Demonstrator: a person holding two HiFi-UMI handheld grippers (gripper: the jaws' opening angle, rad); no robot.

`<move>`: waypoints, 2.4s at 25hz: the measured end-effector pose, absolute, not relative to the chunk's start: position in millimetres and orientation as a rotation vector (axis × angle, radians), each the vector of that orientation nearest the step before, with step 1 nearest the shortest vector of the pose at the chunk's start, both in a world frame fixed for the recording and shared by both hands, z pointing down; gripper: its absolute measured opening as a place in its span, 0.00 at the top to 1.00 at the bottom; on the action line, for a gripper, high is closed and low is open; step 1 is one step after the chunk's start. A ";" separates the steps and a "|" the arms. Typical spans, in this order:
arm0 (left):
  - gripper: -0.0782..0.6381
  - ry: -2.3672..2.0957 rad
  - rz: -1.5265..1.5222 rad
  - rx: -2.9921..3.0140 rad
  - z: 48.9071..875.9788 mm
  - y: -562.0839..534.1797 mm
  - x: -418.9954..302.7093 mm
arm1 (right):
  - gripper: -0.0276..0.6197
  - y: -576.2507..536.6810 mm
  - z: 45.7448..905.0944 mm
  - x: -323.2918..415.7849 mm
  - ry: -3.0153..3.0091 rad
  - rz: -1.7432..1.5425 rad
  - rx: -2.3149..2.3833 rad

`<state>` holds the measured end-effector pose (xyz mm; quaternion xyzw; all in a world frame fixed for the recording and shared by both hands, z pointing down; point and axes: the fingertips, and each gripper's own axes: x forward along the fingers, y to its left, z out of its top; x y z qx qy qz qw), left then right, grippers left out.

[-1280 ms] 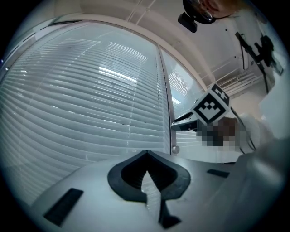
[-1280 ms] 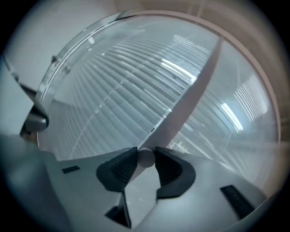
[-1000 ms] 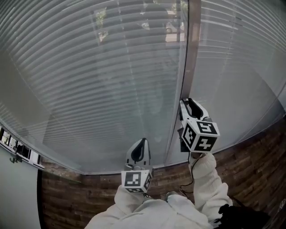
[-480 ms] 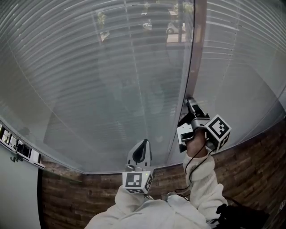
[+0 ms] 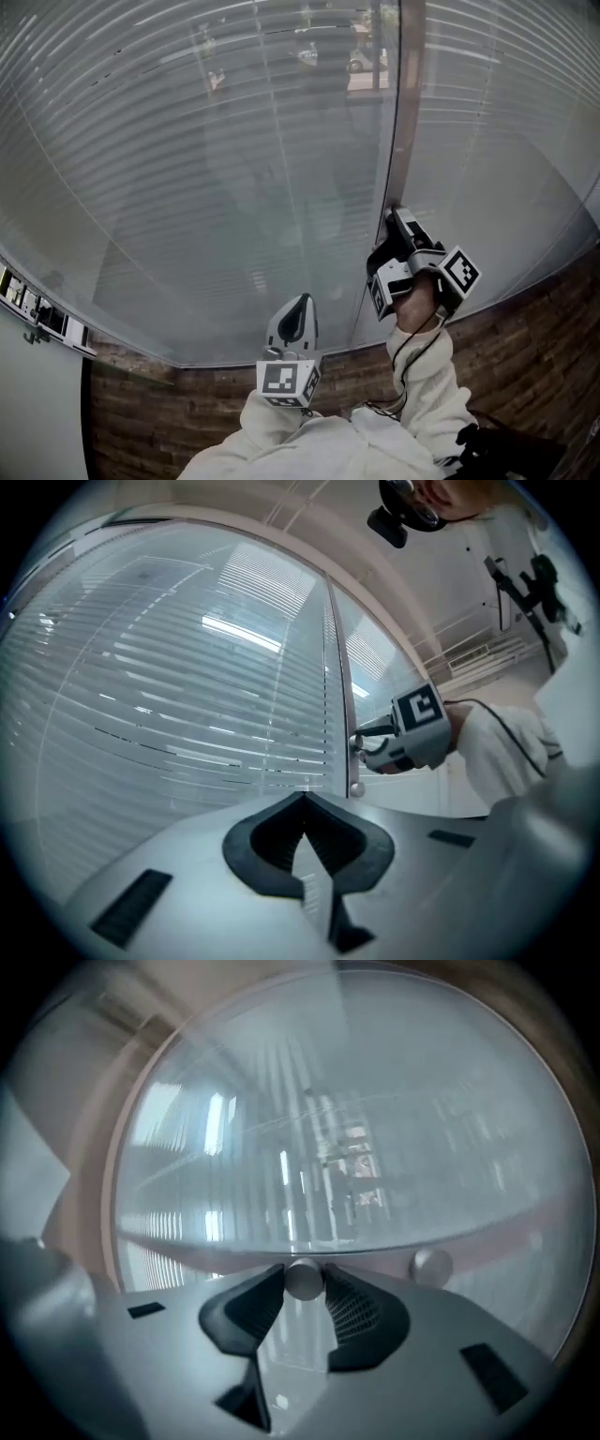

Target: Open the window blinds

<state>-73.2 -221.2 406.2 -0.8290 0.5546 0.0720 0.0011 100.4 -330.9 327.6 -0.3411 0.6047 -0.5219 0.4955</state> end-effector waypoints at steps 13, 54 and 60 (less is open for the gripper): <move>0.89 1.711 0.206 -2.655 415.5 -221.8 -50.2 | 0.61 -314.9 322.1 67.5 2.760 1.961 -2.151; 0.89 1.806 0.255 -2.602 416.3 -235.2 -72.8 | 0.75 -333.3 312.1 93.1 2.239 -0.546 -1.631; 0.89 1.812 0.258 -2.603 416.3 -235.1 -74.6 | 0.75 -333.1 312.0 95.3 2.024 -0.811 -1.443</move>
